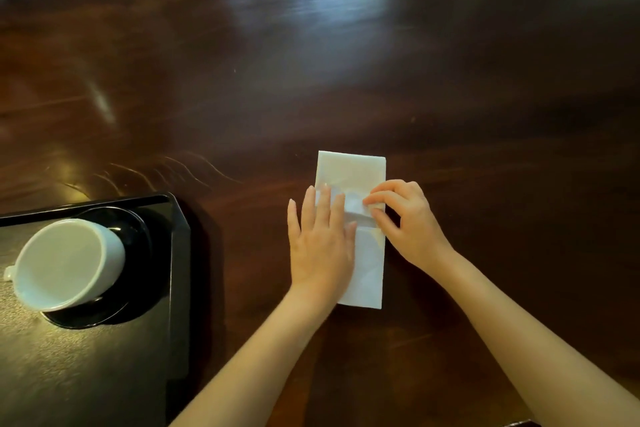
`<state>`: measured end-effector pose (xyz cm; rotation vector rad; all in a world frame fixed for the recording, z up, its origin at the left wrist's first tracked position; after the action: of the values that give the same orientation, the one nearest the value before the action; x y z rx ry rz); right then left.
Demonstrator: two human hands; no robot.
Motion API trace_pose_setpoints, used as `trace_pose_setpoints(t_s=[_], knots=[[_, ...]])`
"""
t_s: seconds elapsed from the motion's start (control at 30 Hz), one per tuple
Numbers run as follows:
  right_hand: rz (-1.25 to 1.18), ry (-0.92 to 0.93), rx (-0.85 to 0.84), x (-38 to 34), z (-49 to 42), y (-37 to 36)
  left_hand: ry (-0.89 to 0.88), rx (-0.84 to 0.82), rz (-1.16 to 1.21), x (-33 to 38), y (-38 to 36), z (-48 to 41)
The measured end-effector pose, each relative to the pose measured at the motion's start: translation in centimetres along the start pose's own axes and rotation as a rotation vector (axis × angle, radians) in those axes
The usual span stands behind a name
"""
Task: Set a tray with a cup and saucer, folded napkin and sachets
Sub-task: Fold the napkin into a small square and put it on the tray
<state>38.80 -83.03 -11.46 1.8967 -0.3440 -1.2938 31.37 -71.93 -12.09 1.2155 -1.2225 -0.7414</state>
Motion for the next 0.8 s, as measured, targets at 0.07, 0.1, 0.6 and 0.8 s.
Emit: trace_pose_setpoints(t_s=[0.07, 0.1, 0.6, 0.8], knots=[[0.041, 0.02, 0.058, -0.2, 0.3, 0.7, -0.002, -0.071, -0.097, -0.2, -1.6, 0.9], [0.076, 0.039, 0.103, -0.4, -0.1, 1.2, -0.011, -0.088, -0.129, -0.6, -2.2, 1.2], [0.483, 0.162, -0.268, 1.4, -1.7, -4.7, -0.077, -0.106, -0.184, -1.4, -3.1, 1.1], [0.275, -0.066, -0.067, 2.0, -1.1, 0.0, -0.334, -0.248, -0.159, -3.3, -2.8, -2.0]])
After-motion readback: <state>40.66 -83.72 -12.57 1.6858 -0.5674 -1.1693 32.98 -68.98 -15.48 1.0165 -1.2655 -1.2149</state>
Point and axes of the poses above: each hand's wrist, its own z-axis away from the middle knuckle, its own y-axis out of the back of the hand, x = y × z, the point moved 8 cm from there along -z, towards the middle knuckle, and after that the axes turned 7 degrees about x, right-handed, at the moved point
